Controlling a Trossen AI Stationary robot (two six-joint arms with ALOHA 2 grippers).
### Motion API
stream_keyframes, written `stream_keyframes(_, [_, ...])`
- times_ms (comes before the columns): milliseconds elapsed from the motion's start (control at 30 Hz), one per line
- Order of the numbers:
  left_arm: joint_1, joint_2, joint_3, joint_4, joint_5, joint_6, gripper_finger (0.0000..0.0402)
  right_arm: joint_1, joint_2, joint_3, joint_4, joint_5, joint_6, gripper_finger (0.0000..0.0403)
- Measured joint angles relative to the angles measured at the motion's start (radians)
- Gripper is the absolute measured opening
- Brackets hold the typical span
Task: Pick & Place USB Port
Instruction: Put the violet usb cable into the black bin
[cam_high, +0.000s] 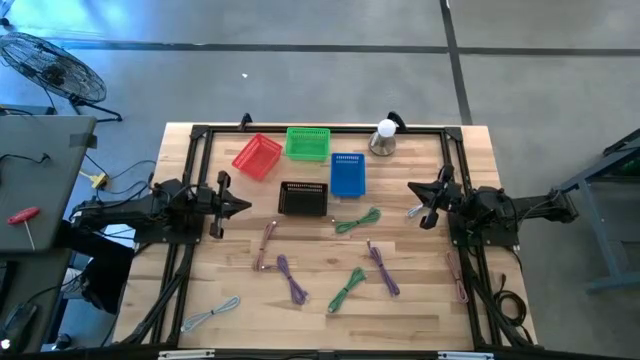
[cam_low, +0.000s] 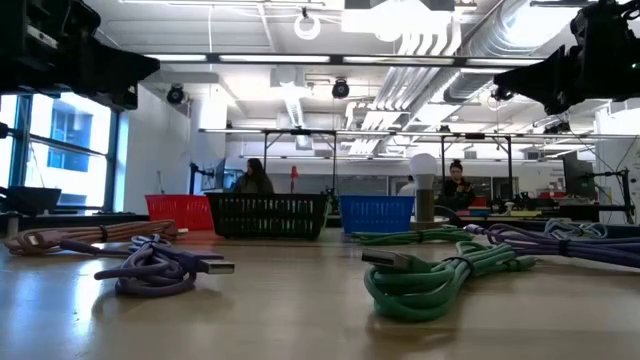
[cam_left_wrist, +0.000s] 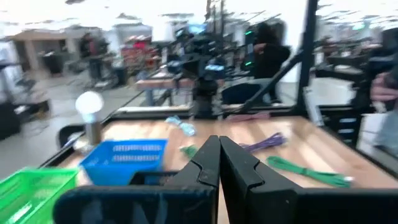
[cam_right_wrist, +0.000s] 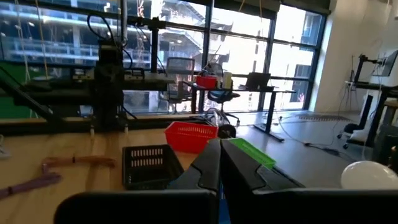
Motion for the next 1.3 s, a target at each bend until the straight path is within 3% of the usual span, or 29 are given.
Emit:
stream_keyframes(200, [0.0,0.0,0.0,-0.045,-0.033,-0.051,0.0,-0.001,0.0,0.0,-0.009,0.056,-0.021,0.0006])
stream_keyframes(333, [0.0,0.0,0.0,-0.034,-0.049,-0.075,0.0008,-0.001,0.002,0.011,-0.023,0.052,-0.03,0.0029])
stream_keyframes(600, [0.0,0.012,0.043,-0.028,-0.048,-0.105,0.0089,-0.001,0.086,0.111,-0.041,0.043,-0.065,0.0121])
stream_keyframes(900, [0.0,0.011,0.055,0.094,-0.012,-0.105,0.0168,-0.001,0.344,0.306,-0.22,-0.014,0.084,0.0166])
stream_keyframes(1167, [0.0,0.011,0.056,0.092,-0.017,-0.105,0.0174,0.0,0.68,0.567,-0.54,-0.225,0.357,0.0168])
stream_keyframes(1300, [0.0,0.011,0.056,0.092,-0.022,-0.101,0.0175,0.001,0.829,0.663,-0.623,-0.334,0.343,0.0168])
